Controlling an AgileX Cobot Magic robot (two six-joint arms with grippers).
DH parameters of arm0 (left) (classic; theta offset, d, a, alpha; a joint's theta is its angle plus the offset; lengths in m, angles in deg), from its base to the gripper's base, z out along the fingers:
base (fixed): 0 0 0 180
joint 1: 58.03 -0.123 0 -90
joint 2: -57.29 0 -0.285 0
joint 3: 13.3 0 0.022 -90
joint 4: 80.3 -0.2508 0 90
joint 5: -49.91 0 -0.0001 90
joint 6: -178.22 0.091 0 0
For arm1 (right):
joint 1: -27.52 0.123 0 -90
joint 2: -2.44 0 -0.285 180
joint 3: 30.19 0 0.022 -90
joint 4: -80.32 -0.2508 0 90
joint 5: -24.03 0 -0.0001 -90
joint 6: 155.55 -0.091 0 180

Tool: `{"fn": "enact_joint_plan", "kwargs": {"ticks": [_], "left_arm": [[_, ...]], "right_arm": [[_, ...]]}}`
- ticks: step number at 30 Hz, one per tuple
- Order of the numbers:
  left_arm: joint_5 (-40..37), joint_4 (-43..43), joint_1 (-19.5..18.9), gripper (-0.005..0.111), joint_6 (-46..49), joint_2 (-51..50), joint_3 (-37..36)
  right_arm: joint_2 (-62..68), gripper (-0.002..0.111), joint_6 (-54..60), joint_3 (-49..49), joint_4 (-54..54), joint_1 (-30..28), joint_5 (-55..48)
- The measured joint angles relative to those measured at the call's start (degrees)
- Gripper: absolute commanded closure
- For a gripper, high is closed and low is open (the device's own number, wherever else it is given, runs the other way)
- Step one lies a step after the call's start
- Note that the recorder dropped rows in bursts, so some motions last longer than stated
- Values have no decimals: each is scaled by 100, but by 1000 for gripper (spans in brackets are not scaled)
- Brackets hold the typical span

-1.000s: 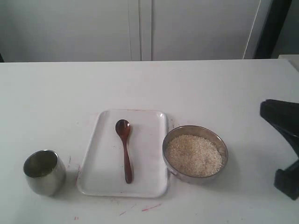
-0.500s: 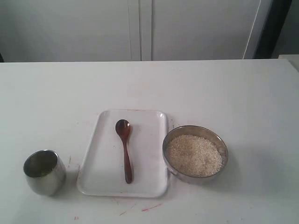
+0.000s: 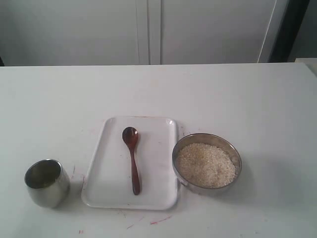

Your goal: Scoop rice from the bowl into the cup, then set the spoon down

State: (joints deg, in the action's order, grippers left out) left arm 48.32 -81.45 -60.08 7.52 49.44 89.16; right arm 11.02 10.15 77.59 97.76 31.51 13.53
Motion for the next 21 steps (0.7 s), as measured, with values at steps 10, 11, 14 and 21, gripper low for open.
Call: {"fn": "enact_joint_plan", "kwargs": {"ticks": [10, 11, 14, 21], "left_arm": [[0, 0, 0, 92, 0, 0, 0], [0, 0, 0, 92, 0, 0, 0], [0, 0, 0, 92, 0, 0, 0], [0, 0, 0, 92, 0, 0, 0]], "right_arm": [[-40, 108, 39, -473, 0, -35, 116], [-40, 108, 98, -473, -28, -35, 116], [-40, 108, 923, -473, -548, -35, -324], [-42, 108, 1217, -473, -727, -35, -877]]}}
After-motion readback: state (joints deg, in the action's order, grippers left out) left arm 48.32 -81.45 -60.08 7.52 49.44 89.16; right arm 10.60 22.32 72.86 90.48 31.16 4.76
